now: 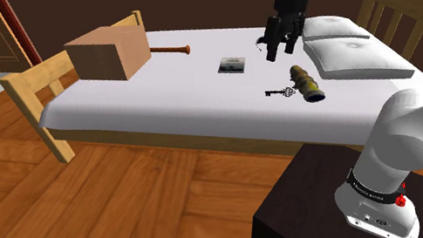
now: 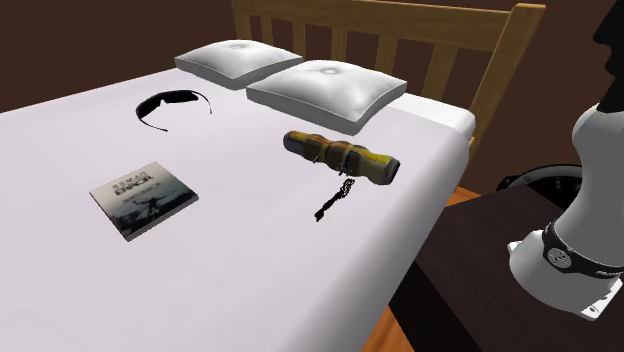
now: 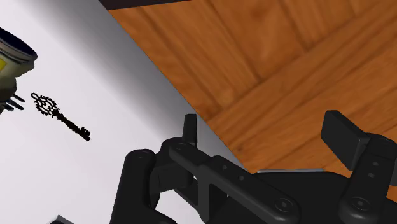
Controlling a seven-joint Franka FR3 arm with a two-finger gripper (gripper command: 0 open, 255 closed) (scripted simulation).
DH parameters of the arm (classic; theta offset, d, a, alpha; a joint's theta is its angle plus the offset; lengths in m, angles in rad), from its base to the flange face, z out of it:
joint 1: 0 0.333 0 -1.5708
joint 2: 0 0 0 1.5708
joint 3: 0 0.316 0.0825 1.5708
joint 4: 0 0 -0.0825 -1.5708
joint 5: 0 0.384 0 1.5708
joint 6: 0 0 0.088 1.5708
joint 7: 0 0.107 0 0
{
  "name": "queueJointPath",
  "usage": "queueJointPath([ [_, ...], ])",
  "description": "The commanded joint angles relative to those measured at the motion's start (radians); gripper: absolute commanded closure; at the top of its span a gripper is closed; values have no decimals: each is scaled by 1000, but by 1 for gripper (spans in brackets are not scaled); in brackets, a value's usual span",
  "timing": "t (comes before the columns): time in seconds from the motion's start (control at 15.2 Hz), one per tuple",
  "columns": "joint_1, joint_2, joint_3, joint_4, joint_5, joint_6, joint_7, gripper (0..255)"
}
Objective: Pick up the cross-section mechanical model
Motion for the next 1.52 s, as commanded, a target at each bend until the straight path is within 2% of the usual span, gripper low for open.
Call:
queueJointPath([
  [0.0,0,0,0,0,0,0,0,0],
  [0.73,-149,82,-119,-153,-109,224,11,0],
  [1.45,-302,240,-254,-231,-208,460,29,0],
])
